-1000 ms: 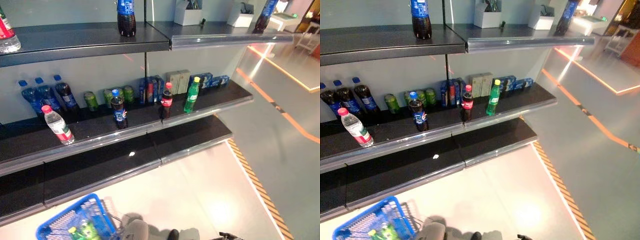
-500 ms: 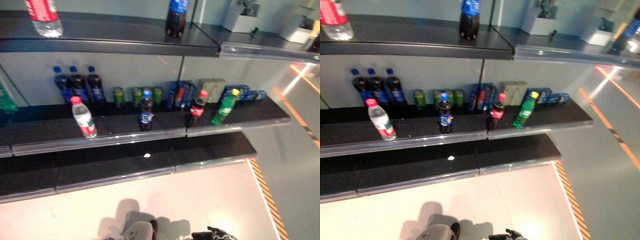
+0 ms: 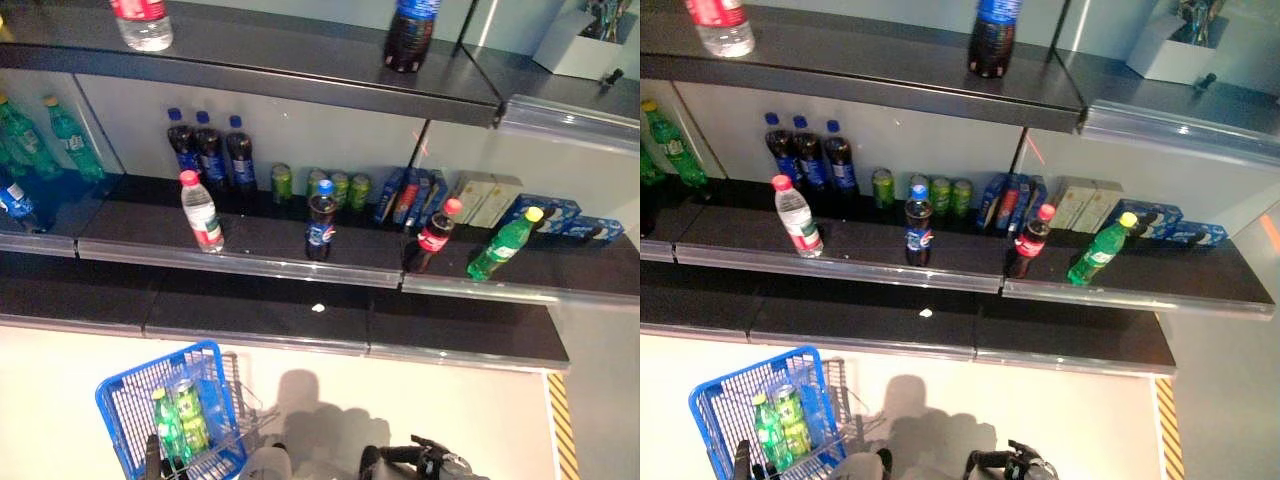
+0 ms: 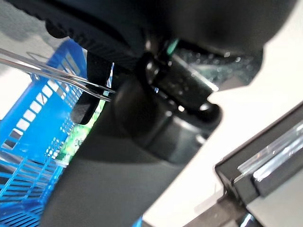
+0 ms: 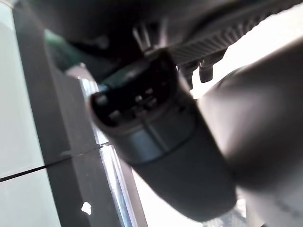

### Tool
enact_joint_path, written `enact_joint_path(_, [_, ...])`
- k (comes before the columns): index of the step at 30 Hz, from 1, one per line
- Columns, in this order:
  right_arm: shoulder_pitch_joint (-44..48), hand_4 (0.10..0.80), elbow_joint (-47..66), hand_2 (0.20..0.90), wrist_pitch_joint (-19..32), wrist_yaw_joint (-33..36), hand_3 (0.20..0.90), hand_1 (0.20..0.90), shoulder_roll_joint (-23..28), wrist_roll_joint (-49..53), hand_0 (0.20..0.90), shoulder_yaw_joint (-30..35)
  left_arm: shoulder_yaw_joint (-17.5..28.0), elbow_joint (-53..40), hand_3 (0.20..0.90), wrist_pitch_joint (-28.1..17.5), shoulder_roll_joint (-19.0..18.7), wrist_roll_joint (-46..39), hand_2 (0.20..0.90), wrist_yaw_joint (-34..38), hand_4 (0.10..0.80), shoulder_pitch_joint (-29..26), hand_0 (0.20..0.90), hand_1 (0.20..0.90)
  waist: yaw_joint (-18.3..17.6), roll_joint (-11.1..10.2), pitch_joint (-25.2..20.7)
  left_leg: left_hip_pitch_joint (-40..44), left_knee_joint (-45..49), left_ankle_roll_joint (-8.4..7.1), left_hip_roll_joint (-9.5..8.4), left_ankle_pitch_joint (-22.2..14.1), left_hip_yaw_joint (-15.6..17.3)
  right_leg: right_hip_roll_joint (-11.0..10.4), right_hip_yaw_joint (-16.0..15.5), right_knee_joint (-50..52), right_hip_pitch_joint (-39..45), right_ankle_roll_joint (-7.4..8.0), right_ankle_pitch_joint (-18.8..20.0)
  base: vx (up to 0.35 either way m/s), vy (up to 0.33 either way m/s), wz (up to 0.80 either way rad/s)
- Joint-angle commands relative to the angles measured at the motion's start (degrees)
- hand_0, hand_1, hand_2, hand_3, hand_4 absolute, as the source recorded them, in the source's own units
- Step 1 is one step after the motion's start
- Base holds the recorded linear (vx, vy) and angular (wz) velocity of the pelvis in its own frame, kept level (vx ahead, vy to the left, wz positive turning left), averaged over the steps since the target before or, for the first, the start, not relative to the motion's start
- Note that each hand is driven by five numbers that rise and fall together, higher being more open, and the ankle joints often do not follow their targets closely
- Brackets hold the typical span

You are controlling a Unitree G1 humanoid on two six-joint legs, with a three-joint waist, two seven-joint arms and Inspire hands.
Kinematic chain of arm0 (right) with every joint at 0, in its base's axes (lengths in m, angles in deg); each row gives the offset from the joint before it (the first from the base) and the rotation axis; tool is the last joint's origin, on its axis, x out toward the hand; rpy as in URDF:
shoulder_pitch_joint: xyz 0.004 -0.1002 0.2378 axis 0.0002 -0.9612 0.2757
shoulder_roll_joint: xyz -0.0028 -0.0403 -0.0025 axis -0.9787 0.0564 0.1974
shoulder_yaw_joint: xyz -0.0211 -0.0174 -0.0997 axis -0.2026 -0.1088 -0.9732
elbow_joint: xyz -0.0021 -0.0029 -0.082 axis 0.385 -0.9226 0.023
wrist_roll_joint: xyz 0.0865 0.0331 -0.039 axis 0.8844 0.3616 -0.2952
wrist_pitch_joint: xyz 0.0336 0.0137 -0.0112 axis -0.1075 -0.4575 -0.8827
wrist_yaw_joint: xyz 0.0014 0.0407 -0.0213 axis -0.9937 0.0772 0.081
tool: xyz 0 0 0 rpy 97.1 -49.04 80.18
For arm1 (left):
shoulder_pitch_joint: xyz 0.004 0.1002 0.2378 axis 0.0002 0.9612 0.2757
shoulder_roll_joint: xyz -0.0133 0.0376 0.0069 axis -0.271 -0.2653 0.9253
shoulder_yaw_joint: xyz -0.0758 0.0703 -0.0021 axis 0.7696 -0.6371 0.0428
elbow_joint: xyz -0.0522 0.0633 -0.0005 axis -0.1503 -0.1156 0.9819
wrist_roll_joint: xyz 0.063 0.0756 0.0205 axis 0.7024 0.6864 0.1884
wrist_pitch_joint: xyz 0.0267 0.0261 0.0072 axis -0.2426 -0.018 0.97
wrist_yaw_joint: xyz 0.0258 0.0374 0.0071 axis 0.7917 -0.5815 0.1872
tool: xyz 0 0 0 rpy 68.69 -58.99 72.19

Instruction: Pick up the drink and place into the basket.

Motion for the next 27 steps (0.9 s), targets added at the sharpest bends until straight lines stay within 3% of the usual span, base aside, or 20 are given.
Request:
enact_joint_path(1, [-0.17, 0.8, -0.67, 0.9, 3.18, -0.22, 0.9, 0.9, 3.75, 2.4, 0.9, 0.07, 2.8, 1.42, 0.2, -2.34, -1.81, 2.96, 0.3, -1.39, 0.1, -0.1, 0.3, 0.3, -0.92, 1.17, 2.08, -0.91, -2.02, -2.99, 7.13, 9.77, -2.87, -1.21, -3.34, -4.11, 1.49, 1.29, 1.24, -0.204, -0.145, 0.24])
enact_joint_path(5, [-0.5, 0.8, 1.28, 0.9, 7.11, -2.31, 0.9, 0.9, 5.94, 2.26, 0.9, 0.6, 1.46, 0.73, 0.2, -1.61, -0.66, 4.72, 0.3, -1.15, 0.1, -0.22, 0.3, 0.3, -2.76, 2.83, 2.49, 0.01, -8.75, -5.25, 10.0, 14.03, 1.61, -0.43, -6.77, -3.59, 1.09, 0.5, -0.38, -0.093, -0.051, 0.6])
enact_joint_path(11, [-0.84, 0.8, 12.02, 0.9, 10.16, -2.43, 0.9, 0.9, 7.62, 0.89, 0.9, -3.9, -0.15, -1.85, 0.2, -1.92, -0.32, 4.49, 0.3, -0.99, 0.1, 0.01, 0.3, 0.3, -3.55, 3.02, 2.33, 1.37, -12.33, -6.4, 10.17, 15.16, 3.02, -0.47, -8.22, -4.76, 1.72, 0.38, -0.44, -0.033, 0.017, 0.32])
enact_joint_path(18, [-3.3, 0.8, 45.55, 0.9, 4.29, 1.93, 0.9, 0.9, 13.33, -3.22, 0.9, -9.41, -0.43, -6.03, 0.2, -2.18, -1.19, 4.88, 0.3, 2.44, 0.1, 2.3, 0.3, 0.3, -5.54, 1.78, 1.54, 3.5, -13.1, -6.03, 10.02, 12.07, 4.38, -0.94, -7.38, -4.66, 2.58, 1.14, -0.55, 0.03, 0.039, 0.09])
enact_joint_path(19, [-3.79, 0.8, 51.55, 0.9, 4.06, 1.82, 0.9, 0.9, 15.52, -4.33, 0.9, -8.75, -0.26, -6.39, 0.2, -2.33, -1.44, 4.68, 0.3, 2.3, 0.1, 3.11, 0.3, 0.3, -6.11, 1.56, 1.0, 4.15, -12.84, -5.84, 9.82, 11.25, 5.24, -1.01, -7.24, -5.11, 3.25, 1.26, -0.45, 0.11, 0.045, 0.01])
enact_joint_path(27, [-3.81, 0.8, 69.07, 0.9, 6.0, 2.92, 0.9, 0.9, 20.89, -4.7, 0.9, -0.2, 1.89, -8.45, 0.2, -3.17, -1.11, 6.25, 0.3, 3.39, 0.1, 6.2, 0.3, 0.3, -7.2, 1.63, -0.97, 6.92, -13.7, -4.96, 8.86, 8.56, 7.56, -1.49, -6.55, -6.72, 5.36, 1.99, -0.04, 0.083, 0.043, -0.05])
